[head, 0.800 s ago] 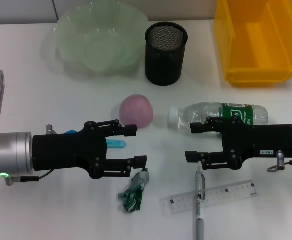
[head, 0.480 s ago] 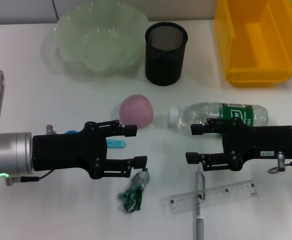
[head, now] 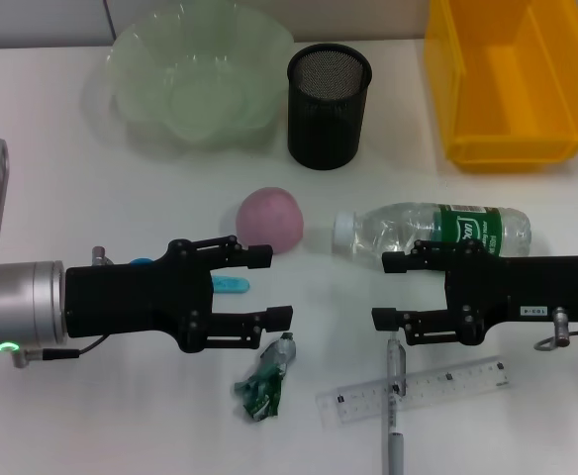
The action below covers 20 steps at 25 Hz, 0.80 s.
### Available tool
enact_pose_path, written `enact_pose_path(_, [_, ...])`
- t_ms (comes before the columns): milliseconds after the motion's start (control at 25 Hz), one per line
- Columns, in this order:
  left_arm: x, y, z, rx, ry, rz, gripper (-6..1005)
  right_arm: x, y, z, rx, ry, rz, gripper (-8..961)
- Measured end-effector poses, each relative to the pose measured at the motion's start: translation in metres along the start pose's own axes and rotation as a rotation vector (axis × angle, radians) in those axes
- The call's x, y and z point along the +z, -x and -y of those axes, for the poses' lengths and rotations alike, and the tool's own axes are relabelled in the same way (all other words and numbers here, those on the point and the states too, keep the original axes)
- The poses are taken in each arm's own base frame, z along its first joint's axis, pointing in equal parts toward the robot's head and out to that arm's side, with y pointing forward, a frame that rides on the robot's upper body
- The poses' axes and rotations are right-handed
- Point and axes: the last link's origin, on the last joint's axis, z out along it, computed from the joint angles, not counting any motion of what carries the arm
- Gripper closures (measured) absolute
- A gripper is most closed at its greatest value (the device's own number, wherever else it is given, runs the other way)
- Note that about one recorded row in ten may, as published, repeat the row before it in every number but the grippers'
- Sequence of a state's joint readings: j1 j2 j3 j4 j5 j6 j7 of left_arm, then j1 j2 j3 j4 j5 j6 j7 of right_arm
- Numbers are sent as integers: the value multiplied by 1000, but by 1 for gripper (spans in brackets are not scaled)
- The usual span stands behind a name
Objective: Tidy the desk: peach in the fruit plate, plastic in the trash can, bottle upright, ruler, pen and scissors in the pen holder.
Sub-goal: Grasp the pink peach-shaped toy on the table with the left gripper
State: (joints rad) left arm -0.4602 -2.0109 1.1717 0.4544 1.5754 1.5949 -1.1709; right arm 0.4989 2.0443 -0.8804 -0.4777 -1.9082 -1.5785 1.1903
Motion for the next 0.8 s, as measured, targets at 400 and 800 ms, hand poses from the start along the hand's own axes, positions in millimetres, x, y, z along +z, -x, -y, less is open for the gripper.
enact_pose_path(400, [0, -6, 8, -1, -62, -54, 197, -2, -4, -2, 10, -3, 1, 180])
enact_pose_path(800, [15, -8, 22, -4, -147, -46, 198, -5, -8, -4, 20, -10, 0, 181])
